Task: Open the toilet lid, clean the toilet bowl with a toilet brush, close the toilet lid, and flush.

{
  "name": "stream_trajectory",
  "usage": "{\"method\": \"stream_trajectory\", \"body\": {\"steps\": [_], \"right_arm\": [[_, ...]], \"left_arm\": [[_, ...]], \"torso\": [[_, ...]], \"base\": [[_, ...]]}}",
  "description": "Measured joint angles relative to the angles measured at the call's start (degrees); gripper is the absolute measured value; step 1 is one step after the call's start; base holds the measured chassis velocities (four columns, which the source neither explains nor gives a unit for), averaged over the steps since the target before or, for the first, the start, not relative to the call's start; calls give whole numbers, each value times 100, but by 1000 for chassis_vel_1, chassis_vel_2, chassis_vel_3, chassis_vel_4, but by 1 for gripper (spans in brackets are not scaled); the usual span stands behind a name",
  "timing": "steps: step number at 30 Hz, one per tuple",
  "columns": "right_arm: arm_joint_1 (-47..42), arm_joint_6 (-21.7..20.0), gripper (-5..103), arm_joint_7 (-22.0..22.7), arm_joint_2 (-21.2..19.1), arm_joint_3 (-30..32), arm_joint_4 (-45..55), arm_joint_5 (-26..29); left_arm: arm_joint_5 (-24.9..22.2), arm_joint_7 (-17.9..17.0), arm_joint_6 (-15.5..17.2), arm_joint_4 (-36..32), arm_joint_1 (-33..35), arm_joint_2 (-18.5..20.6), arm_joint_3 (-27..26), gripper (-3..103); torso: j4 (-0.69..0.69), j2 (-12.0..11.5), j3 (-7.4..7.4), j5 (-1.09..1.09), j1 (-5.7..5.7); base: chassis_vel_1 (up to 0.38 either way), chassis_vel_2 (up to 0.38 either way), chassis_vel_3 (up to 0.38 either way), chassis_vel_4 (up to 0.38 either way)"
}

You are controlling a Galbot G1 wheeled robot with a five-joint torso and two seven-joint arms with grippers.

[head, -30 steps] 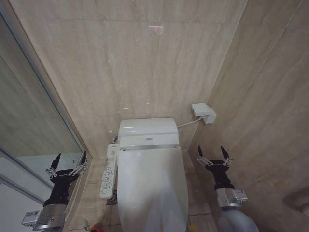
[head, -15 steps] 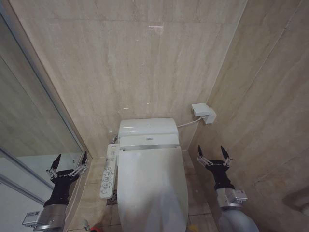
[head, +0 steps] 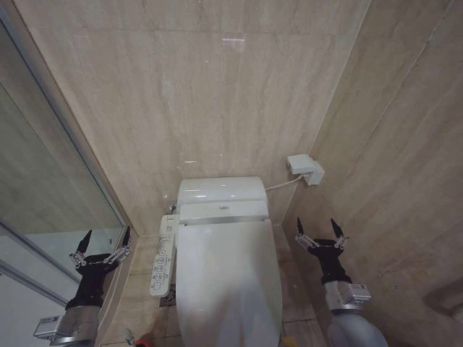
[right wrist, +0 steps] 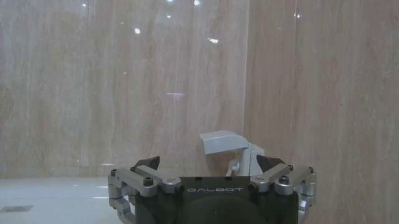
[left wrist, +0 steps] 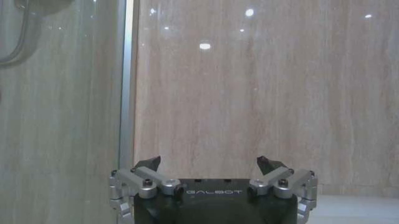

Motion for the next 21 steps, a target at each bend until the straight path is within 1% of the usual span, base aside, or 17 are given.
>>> {"method": "stream_trajectory", "body": {"steps": [6, 16, 21], "right_arm": [[0, 0, 100, 0, 0, 0, 0, 0], [0, 0, 100, 0, 0, 0, 0, 0], [0, 0, 100, 0, 0, 0, 0, 0]], "left_arm": [[0, 0, 1, 2, 0, 0, 0, 100], [-2, 0, 2, 4, 0, 0, 0, 100], [-2, 0, 1, 4, 0, 0, 0, 100]], "torso": [[0, 3, 2, 0, 1], [0, 186, 90, 0, 92], [0, 207, 100, 0, 101]], "base": [[0, 0, 0, 0], [0, 0, 0, 0], [0, 0, 0, 0]]}}
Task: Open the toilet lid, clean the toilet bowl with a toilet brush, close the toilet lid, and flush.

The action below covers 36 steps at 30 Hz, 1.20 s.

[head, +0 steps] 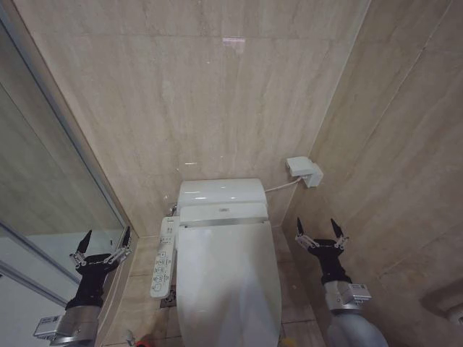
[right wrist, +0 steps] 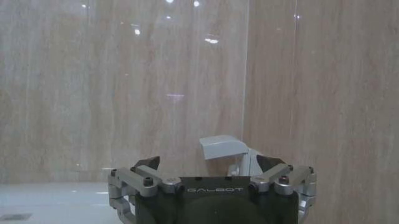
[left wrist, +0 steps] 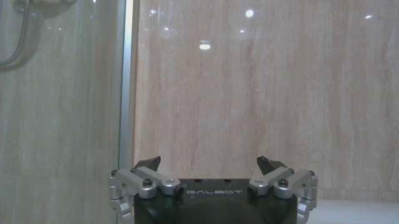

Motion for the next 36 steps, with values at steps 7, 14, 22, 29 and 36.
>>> {"method": "stream_trajectory", "body": {"steps": [7, 14, 22, 29, 36], "right_arm": [[0, 0, 100, 0, 0, 0, 0, 0], [0, 0, 100, 0, 0, 0, 0, 0], [0, 0, 100, 0, 0, 0, 0, 0], [2, 0, 100, 0, 0, 0, 0, 0], [0, 0, 100, 0, 0, 0, 0, 0]], "left_arm": [[0, 0, 0, 0, 0, 0, 0, 100], [0, 0, 0, 0, 0, 0, 0, 100], [0, 0, 0, 0, 0, 0, 0, 100], [0, 0, 0, 0, -1, 0, 0, 100], [0, 0, 0, 1, -1, 1, 0, 100]], "torso": [[0, 99, 49, 0, 50], [0, 264, 134, 0, 128], [0, 297, 149, 0, 144], [-1, 290, 147, 0, 144], [-1, 282, 142, -1, 138]], "base": [[0, 0, 0, 0], [0, 0, 0, 0], [0, 0, 0, 0], [6, -5, -8, 10], [110, -129, -123, 131]]}}
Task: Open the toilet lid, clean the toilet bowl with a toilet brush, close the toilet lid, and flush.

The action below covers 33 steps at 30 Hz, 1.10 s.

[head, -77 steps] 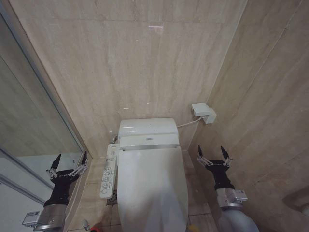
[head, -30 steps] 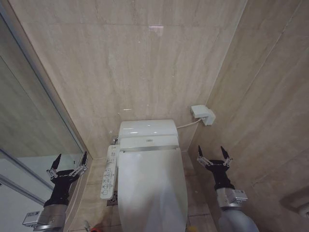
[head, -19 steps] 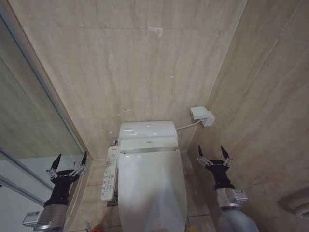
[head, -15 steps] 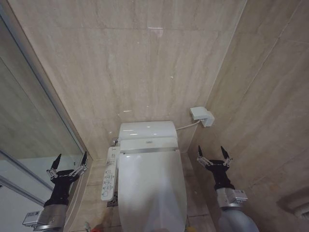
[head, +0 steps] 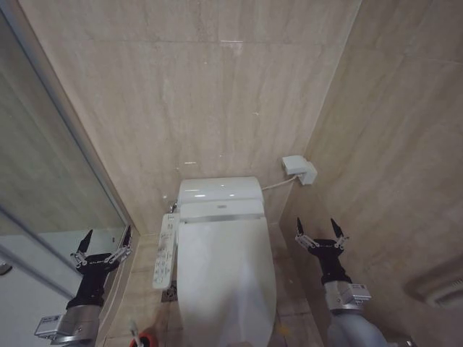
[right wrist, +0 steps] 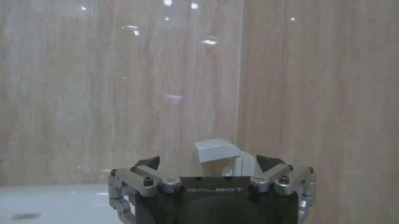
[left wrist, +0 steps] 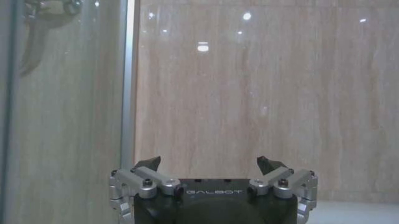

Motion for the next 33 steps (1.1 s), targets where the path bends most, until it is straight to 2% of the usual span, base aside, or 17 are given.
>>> {"method": "stream_trajectory", "body": {"steps": [22, 33], "right_arm": [[-6, 0, 100, 0, 0, 0, 0, 0], [4, 0, 100, 0, 0, 0, 0, 0]], "left_arm": [[0, 0, -1, 0, 3, 0, 0, 100], [0, 0, 0, 0, -2, 0, 0, 100]], "torso": [[0, -12, -12, 1, -16], [0, -22, -6, 0, -2]], "base": [[264, -277, -276, 264], [7, 7, -4, 9]]}}
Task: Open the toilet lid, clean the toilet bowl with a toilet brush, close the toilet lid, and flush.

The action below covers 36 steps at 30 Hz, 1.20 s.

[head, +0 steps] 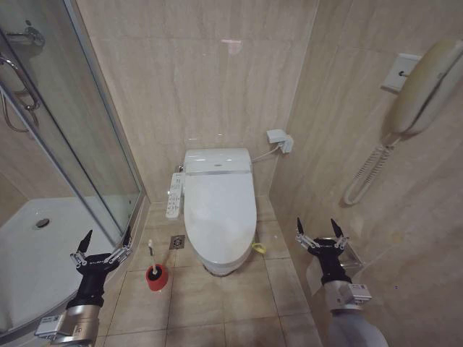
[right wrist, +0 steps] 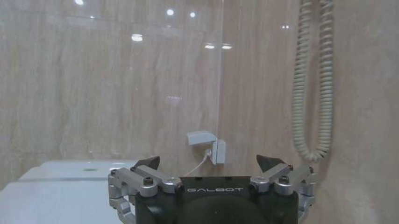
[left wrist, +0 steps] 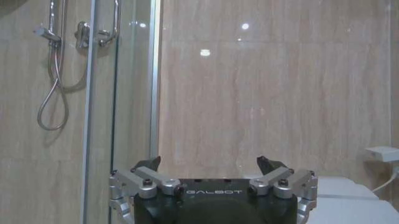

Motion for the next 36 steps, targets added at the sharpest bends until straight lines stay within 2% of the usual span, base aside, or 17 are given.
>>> {"method": "stream_trajectory", "body": {"steps": [23, 36], "right_arm": [[0, 0, 100, 0, 0, 0, 0, 0], [-9, 0, 100, 0, 0, 0, 0, 0]], "left_arm": [[0, 0, 0, 0, 1, 0, 0, 100], [0, 0, 0, -1, 6, 0, 0, 100]], "torso": [[0, 0, -3, 0, -5], [-1, 3, -8, 2, -17]], "base": [[35, -30, -32, 37], [180, -193, -179, 170]]}}
